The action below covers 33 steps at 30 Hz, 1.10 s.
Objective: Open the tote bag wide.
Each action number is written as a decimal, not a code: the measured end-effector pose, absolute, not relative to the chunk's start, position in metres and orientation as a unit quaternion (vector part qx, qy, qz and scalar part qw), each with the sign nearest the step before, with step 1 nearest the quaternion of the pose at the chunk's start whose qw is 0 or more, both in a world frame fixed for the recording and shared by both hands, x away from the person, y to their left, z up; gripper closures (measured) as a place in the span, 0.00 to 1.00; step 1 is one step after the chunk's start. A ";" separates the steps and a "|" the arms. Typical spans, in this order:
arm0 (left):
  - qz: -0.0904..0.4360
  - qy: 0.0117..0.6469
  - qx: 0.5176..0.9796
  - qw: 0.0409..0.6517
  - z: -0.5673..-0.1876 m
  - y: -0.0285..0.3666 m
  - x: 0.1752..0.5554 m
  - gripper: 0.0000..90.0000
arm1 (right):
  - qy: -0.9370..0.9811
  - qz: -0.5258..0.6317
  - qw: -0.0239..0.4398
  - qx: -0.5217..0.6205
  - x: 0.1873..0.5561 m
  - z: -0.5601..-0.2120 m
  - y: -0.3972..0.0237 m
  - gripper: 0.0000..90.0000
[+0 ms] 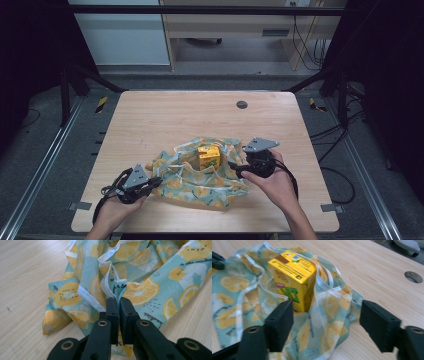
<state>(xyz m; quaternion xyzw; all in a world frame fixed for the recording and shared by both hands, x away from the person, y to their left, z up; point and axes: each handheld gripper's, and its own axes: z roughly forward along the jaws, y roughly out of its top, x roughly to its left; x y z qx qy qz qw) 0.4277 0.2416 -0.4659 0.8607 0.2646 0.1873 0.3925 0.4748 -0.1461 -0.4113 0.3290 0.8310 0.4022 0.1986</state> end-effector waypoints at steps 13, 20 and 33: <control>0.200 0.261 0.857 0.397 -0.464 0.239 0.430 0.96 | 0.839 0.367 0.206 0.346 0.498 -0.431 -0.132 0.93; 0.210 0.273 0.852 0.395 -0.467 0.234 0.443 0.96 | 0.820 0.381 0.211 0.371 0.522 -0.430 -0.133 1.00; 0.178 0.262 0.883 0.346 -0.482 0.224 0.444 0.96 | 0.835 0.334 0.184 0.396 0.550 -0.462 -0.134 1.00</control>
